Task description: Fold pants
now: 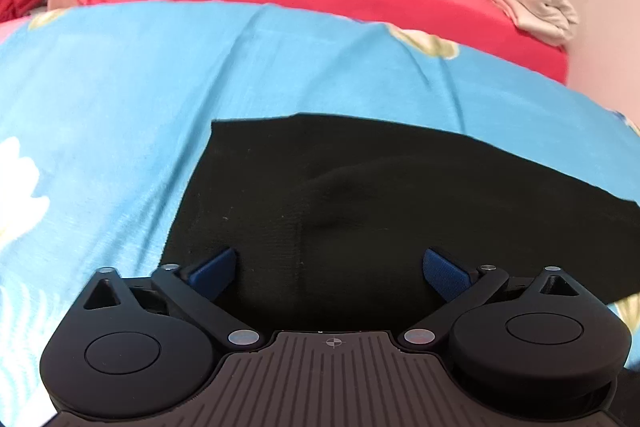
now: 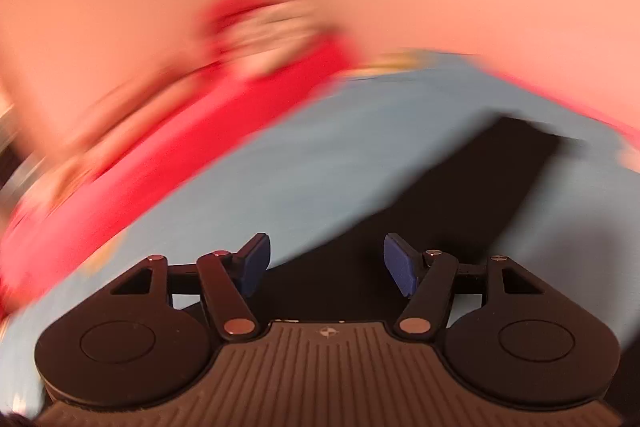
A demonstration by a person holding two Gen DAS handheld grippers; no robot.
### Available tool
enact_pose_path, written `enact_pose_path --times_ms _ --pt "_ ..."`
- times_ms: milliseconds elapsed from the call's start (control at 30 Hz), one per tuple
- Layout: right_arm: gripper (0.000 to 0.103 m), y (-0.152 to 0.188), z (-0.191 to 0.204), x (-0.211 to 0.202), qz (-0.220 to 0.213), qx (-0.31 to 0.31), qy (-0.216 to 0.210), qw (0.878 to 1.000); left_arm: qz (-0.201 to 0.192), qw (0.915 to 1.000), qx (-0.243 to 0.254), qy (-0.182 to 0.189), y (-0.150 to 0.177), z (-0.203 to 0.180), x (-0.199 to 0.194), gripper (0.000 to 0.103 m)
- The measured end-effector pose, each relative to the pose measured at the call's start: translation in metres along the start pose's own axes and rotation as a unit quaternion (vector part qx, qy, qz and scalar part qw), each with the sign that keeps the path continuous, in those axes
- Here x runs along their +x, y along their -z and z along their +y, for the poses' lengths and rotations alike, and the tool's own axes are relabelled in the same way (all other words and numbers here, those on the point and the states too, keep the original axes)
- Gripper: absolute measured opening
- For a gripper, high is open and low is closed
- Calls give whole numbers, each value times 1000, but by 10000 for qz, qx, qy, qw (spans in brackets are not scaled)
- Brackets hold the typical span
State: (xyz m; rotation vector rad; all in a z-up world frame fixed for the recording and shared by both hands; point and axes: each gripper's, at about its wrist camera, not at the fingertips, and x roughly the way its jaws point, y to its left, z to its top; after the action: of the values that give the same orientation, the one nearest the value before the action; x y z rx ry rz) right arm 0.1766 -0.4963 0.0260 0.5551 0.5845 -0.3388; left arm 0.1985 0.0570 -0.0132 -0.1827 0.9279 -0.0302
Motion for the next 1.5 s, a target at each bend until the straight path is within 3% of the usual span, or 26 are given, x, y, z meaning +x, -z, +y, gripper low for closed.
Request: enact_pose_path --times_ms 67,100,233,267,300,367,433,500,567,600,633,700,733,833,867,900,933,1000,1100,1167,1233,1333,1400,1500 --pt "62 -6 -42 17 113 621 593 9962 -169 9995 214 -134 5 -5 2 103" --pt "49 -7 -58 29 241 798 773 9935 -210 9992 285 -193 6 -8 2 103" --pt "43 -9 -67 45 -12 679 488 9965 -229 9990 286 -245 5 -9 7 103" --pt "18 -10 -66 48 -67 648 410 9970 -229 9990 281 -257 5 -9 7 103" --pt "11 -14 -70 53 -69 551 374 9978 -235 9989 300 -281 6 -10 7 103" --pt "10 -24 -74 57 -64 500 293 9983 -280 9986 335 -305 8 -12 6 103" --pt "10 -31 -89 47 -487 816 331 9949 -326 9985 337 -282 10 -9 6 103" --pt "11 -34 -108 58 -305 982 417 9938 -335 9984 349 -305 10 -9 5 103" --pt "15 -34 -114 53 -314 1028 195 9940 -346 9982 363 -328 11 -10 5 103" --pt "26 -35 -117 50 -270 1180 129 9926 -358 9982 360 -333 11 -10 5 103" --pt "30 -35 -120 47 -307 1336 53 9905 -369 9981 359 -341 12 -10 4 103" --pt "66 -38 -122 44 -540 1344 154 9893 -383 9979 372 -375 13 -11 4 103" --pt "68 -39 -121 45 -636 1317 276 9889 -387 9978 379 -390 13 -11 4 103" --pt "68 -44 -121 54 -680 1356 297 9880 -407 9977 373 -396 14 -11 4 103" --pt "60 -47 -119 58 -644 1313 306 9888 -412 9976 377 -404 14 -11 5 103" --pt "30 -51 -117 61 -585 1249 320 9899 -418 9976 378 -411 14 -12 5 103" --pt "11 -53 -117 64 -490 1202 377 9908 -425 9975 380 -416 14 -12 4 103" --pt "12 -56 -115 66 -386 1018 446 9931 -435 9974 385 -420 15 -12 4 103" --pt "12 -58 -117 48 -870 905 413 9912 -436 9974 386 -423 15 -12 4 103" --pt "12 -57 -128 63 -407 1056 670 9913 -432 9974 390 -426 15 -11 4 103" --pt "17 -54 -134 59 -465 1183 547 9904 -434 9974 393 -429 15 -11 4 103" --pt "34 -52 -138 44 -452 1519 576 9857 -424 9973 398 -443 14 -11 4 103" --pt "52 -48 -137 27 -556 1430 689 9858 -421 9973 404 -454 14 -12 3 103" --pt "62 -40 -129 -3 -706 1139 638 9889 -414 9974 390 -451 14 -11 2 103"
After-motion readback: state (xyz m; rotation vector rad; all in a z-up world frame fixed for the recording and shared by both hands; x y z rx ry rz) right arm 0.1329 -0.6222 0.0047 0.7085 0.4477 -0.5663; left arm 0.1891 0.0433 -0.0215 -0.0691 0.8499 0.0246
